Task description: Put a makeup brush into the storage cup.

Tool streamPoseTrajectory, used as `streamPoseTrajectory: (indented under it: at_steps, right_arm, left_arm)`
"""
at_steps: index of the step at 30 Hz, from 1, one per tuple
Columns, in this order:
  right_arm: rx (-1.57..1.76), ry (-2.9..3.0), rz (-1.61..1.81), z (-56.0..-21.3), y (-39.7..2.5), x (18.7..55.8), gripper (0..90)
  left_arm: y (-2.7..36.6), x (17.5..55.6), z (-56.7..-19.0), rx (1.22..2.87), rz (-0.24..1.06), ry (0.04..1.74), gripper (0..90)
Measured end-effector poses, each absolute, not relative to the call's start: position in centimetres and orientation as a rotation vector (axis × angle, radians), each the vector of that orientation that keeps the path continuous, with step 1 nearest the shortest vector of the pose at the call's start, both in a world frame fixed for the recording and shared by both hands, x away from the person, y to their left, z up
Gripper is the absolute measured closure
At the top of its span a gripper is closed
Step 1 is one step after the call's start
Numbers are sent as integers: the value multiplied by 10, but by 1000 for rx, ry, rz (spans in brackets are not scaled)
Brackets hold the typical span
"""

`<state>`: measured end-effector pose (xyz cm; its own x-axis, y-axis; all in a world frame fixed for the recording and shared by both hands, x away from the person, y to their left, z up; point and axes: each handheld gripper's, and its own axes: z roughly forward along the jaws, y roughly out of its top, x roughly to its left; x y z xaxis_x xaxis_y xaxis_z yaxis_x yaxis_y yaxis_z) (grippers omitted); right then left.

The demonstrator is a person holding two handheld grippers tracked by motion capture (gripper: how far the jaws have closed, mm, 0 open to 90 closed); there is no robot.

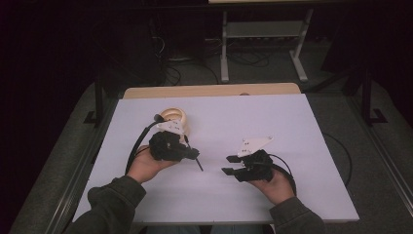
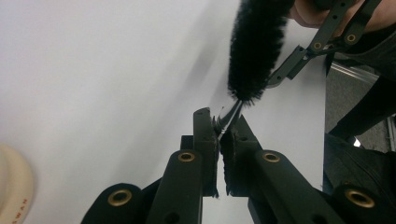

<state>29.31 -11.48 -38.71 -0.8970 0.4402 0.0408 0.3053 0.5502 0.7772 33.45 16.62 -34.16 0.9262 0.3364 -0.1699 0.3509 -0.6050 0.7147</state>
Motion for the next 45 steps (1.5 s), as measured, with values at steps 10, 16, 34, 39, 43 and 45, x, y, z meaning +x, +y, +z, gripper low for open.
streamPoseTrajectory:
  at_steps: [10,16,34,39,43,45]
  right_arm:
    - [676,2607,1271,-387,-124,295,455]
    - [707,2595,1268,-387,-132,296,418]
    - [790,2556,1252,-388,-156,297,350]
    - [799,2548,1248,-387,-160,296,344]
    - [813,2543,1246,-389,-165,297,339]
    - [816,2540,1245,-389,-167,297,329]
  left_arm:
    - [173,340,-339,2256,-13,517,850]
    - [177,345,-338,2252,-6,531,850]
    - [187,355,-330,2234,13,572,851]
    - [189,358,-327,2221,12,592,851]
    - [192,362,-325,2229,23,596,850]
    - [194,363,-324,2223,18,605,850]
